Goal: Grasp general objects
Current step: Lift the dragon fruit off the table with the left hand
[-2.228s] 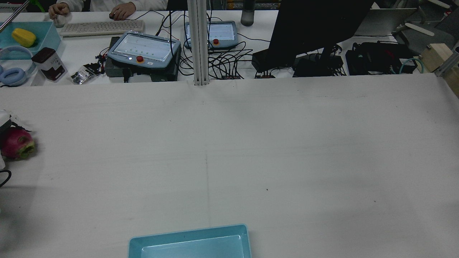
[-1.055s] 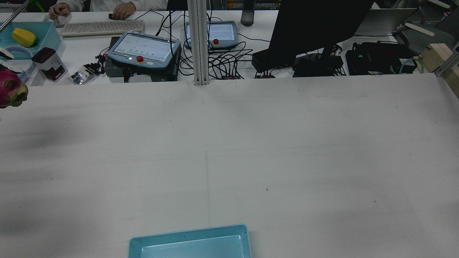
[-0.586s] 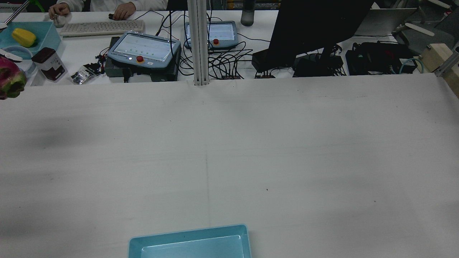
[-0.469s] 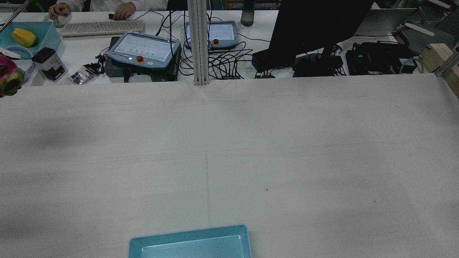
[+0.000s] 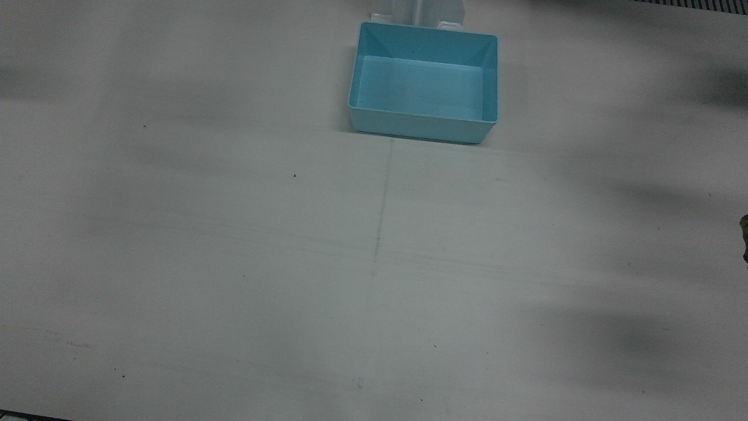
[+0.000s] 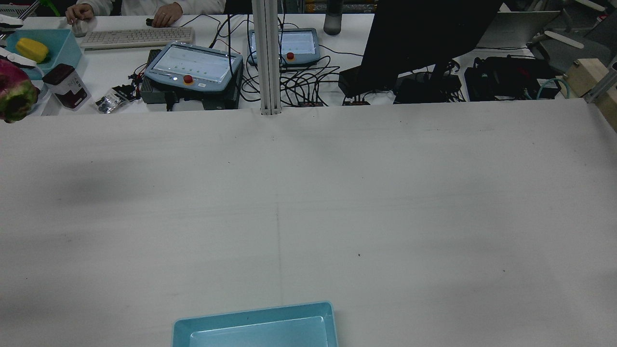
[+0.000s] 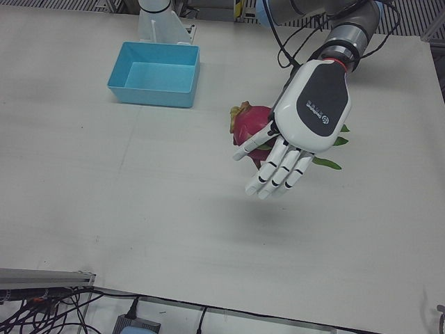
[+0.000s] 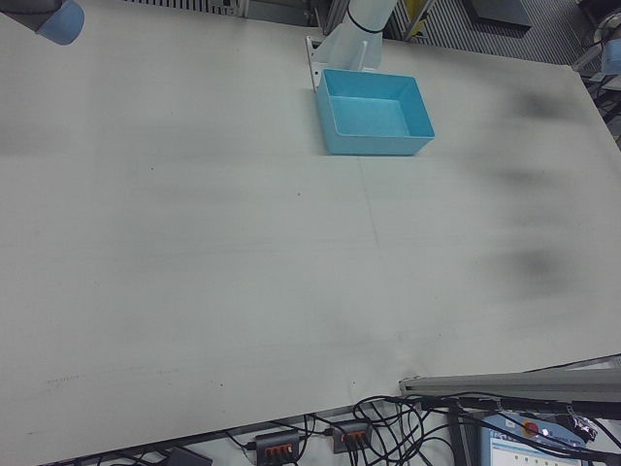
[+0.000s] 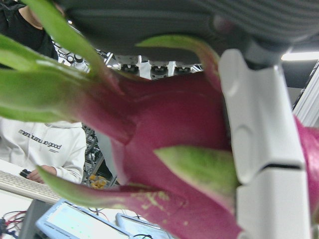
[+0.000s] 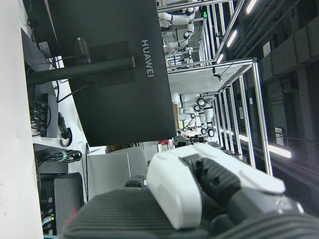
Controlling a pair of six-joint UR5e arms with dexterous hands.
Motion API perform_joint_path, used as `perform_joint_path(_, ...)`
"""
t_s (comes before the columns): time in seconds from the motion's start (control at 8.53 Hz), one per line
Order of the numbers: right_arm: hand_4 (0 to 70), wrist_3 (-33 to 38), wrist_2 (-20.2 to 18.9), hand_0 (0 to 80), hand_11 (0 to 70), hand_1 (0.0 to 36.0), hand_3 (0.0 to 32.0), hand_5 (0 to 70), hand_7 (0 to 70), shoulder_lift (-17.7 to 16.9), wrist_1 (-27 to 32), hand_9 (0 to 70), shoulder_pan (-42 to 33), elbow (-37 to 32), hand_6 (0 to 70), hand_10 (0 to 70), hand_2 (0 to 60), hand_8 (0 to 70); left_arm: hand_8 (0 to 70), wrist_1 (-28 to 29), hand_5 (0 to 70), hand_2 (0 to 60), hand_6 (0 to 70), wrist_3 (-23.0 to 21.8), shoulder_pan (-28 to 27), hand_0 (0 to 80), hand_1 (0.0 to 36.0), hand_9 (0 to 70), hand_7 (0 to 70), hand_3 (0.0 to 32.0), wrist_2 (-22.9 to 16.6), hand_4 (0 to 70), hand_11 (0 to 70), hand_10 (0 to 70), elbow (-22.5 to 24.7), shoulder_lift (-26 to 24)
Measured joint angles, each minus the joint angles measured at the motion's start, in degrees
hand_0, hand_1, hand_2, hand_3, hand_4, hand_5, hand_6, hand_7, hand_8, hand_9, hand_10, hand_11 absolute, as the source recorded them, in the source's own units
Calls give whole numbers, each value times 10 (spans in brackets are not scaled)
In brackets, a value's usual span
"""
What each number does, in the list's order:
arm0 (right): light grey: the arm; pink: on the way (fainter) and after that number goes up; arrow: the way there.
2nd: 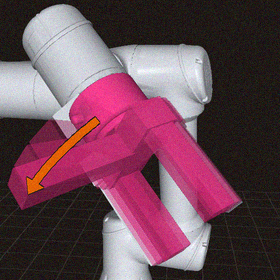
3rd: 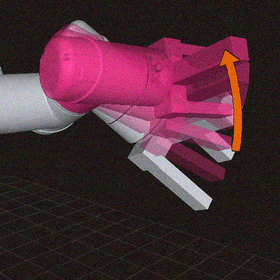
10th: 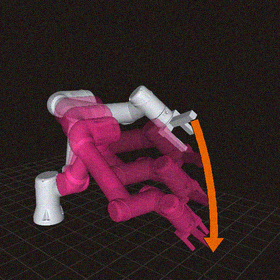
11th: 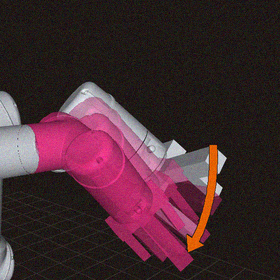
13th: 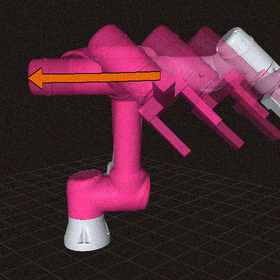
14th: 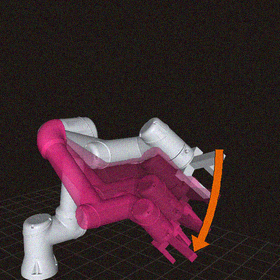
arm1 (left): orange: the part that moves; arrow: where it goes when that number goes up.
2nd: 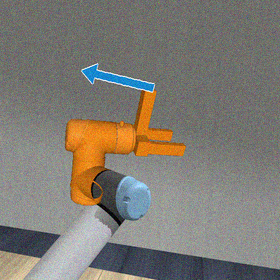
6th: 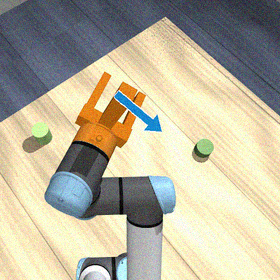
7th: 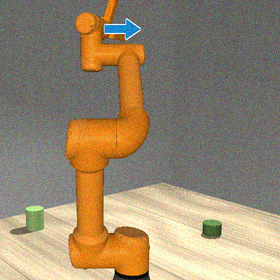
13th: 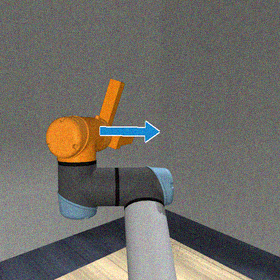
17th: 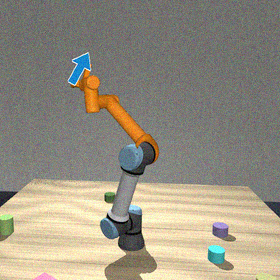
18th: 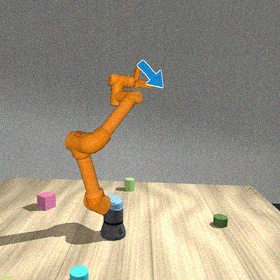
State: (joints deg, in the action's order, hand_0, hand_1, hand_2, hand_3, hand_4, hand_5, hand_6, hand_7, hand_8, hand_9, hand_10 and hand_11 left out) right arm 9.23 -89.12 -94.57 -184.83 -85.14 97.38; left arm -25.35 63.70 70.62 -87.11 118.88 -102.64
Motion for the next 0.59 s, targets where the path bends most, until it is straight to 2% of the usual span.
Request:
perform_joint_path(0.23,0,0,0,0,0,0,0,0,0,0,0,0,0,-1,0,0,0,0,165,39,0,254,119,-43,-3,553,200,270,272,0,-28,700,316,212,19,0)
perform_joint_path(0.35,0,0,0,0,0,0,0,0,0,0,0,0,0,-1,0,0,0,0,187,57,0,247,152,-66,-6,593,221,299,309,0,-48,700,336,225,29,1)
perform_joint_path(0.59,0,0,0,0,0,0,0,0,0,0,1,0,0,-1,0,0,0,0,200,87,0,234,169,-105,-28,619,233,314,326,0,-68,700,346,231,46,2)
